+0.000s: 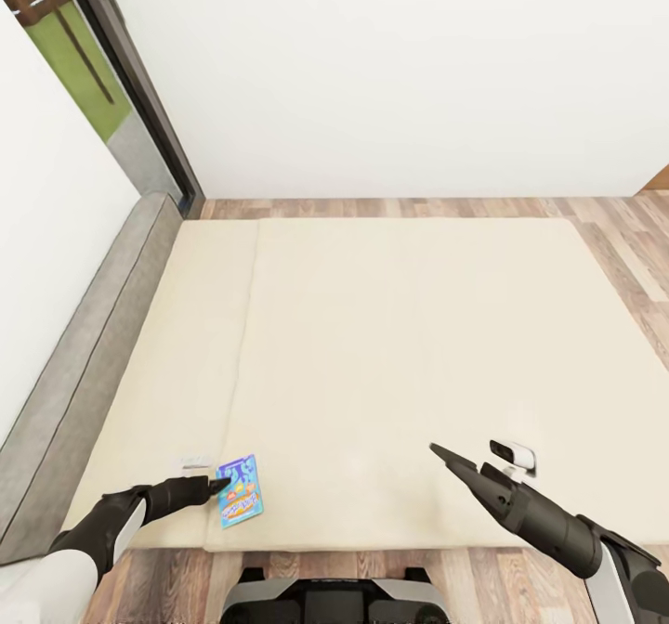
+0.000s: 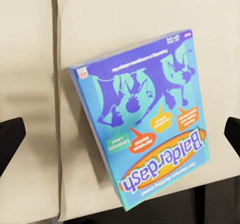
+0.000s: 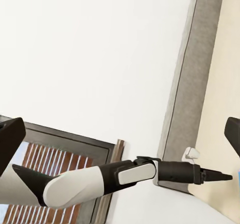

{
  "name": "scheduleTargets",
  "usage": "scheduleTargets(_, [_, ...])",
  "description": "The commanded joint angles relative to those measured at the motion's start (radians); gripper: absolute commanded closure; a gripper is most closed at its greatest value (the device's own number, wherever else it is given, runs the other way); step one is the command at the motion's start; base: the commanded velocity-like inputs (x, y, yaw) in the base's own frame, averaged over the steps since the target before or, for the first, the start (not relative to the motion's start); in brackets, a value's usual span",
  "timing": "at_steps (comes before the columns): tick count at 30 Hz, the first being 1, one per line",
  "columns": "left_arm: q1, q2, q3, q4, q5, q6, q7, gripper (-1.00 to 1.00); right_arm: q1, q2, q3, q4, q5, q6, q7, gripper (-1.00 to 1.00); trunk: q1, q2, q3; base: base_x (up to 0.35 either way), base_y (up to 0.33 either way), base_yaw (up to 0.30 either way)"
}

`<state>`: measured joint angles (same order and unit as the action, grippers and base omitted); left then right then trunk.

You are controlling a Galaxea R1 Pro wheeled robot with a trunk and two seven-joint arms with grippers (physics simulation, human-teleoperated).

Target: Put all the toys in the child's room - the three board games (two on the bed and one on the table), the two jigsaw puzzles on the table, and the tennis ball on the table - inside the toy box on the table in the child's room.

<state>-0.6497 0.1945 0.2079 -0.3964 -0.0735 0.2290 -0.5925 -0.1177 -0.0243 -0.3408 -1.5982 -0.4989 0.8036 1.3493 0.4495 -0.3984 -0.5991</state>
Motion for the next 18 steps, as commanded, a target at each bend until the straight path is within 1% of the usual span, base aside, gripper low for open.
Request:
scheduleTargets(1, [0.0, -0.001, 0.008, -0.002, -0.008, 0.008, -0.007, -1.0, 0.0, 0.0, 0.0, 0.0, -0.003, 0.008, 0.001, -1.0, 0.0, -0.002, -0.003, 0.0, 0.0, 0.0])
scheduleTargets(18, [-0.001, -0.002, 0.009, -0.002, -0.008, 0.003, -0.007, -1.0, 0.0, 0.0, -0.001, 0.0, -0.003, 0.006, 0.008, -1.0, 0.0, -0.002, -0.03, 0.0, 0.0, 0.0])
